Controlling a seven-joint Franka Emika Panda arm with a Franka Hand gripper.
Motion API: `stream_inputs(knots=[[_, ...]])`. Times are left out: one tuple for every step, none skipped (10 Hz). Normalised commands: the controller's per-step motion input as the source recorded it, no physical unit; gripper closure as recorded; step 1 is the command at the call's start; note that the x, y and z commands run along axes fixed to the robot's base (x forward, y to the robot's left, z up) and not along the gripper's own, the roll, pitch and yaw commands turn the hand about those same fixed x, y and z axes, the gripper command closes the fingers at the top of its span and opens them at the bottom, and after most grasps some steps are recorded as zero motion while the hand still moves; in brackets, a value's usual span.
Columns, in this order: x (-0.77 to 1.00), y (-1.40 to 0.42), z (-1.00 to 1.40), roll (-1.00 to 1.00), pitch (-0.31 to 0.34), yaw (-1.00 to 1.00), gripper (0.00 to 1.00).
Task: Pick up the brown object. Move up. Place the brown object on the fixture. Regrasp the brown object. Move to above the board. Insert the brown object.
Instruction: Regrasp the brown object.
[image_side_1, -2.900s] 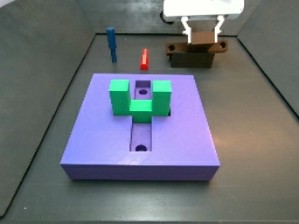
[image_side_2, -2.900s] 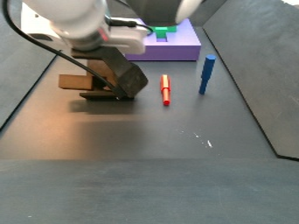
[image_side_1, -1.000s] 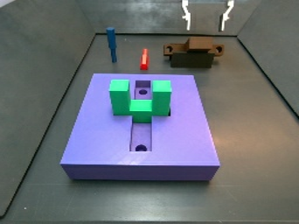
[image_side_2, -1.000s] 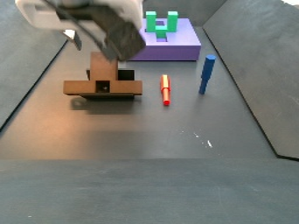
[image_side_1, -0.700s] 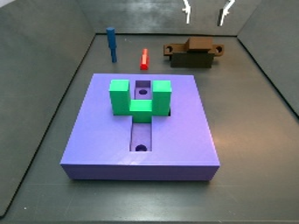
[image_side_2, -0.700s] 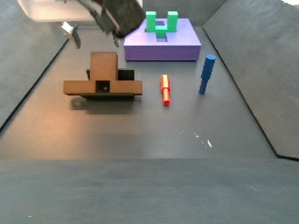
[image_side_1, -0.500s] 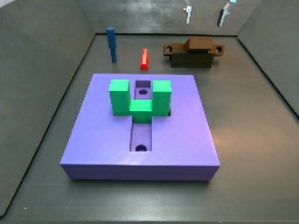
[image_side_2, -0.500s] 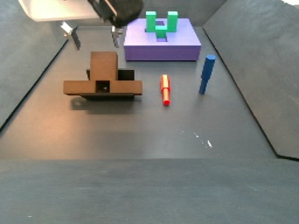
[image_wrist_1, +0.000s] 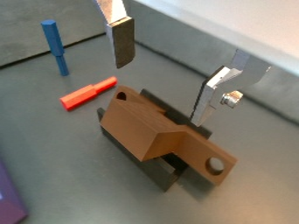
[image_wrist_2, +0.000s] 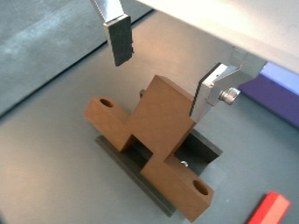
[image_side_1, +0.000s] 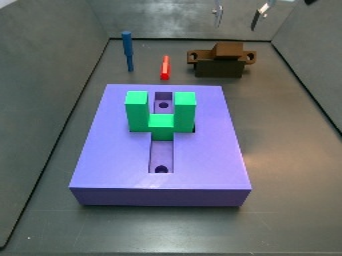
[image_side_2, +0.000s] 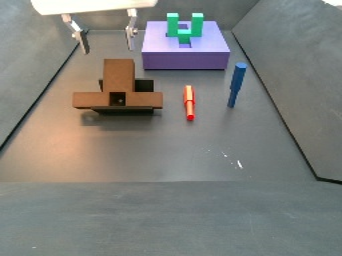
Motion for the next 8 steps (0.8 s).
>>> stream_inputs(knots=[[0.09,-0.3,0.03,1.0,0.0,0.0,0.0],[0.07,-0.31,0.03,1.0,0.014,0.0,0.0],[0.05,-0.31,0.03,1.0,0.023,0.0,0.0],[0.01,-0.29,0.03,1.0,0.026,0.0,0.0],[0.0,-0.27,0.03,1.0,0.023,0.0,0.0],[0.0,-0.23,0.0,1.0,0.0,0.0,0.0],[0.0,-0.23,0.0,1.0,0.0,0.0,0.0],[-0.01,-0.21,0.0,1.0,0.0,0.0,0.0]])
